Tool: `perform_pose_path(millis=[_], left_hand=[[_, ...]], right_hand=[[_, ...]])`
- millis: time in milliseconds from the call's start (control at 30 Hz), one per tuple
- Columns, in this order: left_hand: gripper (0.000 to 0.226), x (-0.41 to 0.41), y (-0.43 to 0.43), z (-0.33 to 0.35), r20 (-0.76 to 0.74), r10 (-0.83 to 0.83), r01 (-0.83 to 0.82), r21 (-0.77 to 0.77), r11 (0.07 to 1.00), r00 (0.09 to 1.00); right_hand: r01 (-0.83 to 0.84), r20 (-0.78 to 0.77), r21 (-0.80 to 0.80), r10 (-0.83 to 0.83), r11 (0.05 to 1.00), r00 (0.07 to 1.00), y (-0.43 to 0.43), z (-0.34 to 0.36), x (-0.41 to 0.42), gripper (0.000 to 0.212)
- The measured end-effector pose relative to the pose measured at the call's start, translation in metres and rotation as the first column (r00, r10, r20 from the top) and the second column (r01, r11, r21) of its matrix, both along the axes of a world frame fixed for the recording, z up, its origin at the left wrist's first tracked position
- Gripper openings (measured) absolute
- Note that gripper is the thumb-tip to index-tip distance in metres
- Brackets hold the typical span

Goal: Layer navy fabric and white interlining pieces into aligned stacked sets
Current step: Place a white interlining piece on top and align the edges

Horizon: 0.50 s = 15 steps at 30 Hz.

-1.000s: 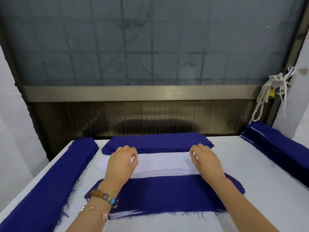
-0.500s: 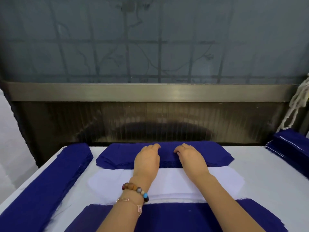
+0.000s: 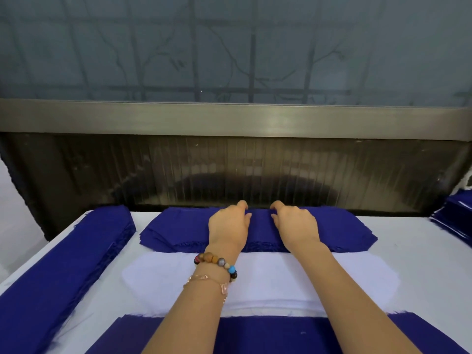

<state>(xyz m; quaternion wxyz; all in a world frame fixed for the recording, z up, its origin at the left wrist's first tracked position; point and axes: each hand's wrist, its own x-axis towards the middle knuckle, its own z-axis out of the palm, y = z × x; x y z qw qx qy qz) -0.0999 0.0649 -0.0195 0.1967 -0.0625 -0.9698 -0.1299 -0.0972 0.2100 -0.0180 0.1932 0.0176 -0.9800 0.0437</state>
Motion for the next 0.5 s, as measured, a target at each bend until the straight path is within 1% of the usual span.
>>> perform_pose_path(millis=[67, 167, 300, 400, 500], left_hand=[[0.027, 0.0, 0.0, -0.003, -0.031, -0.007, 0.007, -0.007, 1.0, 0.999], [0.022, 0.002, -0.002, -0.004, -0.069, -0.023, 0.026, 0.038, 0.999, 0.997], [0.019, 0.002, -0.002, -0.005, -0.069, -0.042, 0.047, 0.071, 0.996, 0.997], [0.026, 0.002, -0.003, -0.007, -0.158, -0.035, 0.033, -0.012, 0.999, 0.987], [0.035, 0.001, -0.002, -0.005, -0.196, -0.134, 0.122, -0.07, 0.99, 0.971]], right_hand=[[0.002, -0.006, -0.025, -0.002, 1.0, 1.0, 0.001, -0.002, 0.0, 0.027], [0.01, -0.021, -0.071, -0.012, 0.997, 1.0, 0.001, -0.002, 0.002, 0.023], [0.008, -0.038, -0.118, -0.013, 0.993, 0.999, 0.001, -0.001, 0.006, 0.018], [-0.005, -0.065, -0.17, -0.006, 0.985, 0.998, 0.001, -0.001, 0.009, 0.011], [-0.029, -0.103, -0.207, 0.008, 0.978, 0.995, 0.002, -0.002, 0.012, 0.011]])
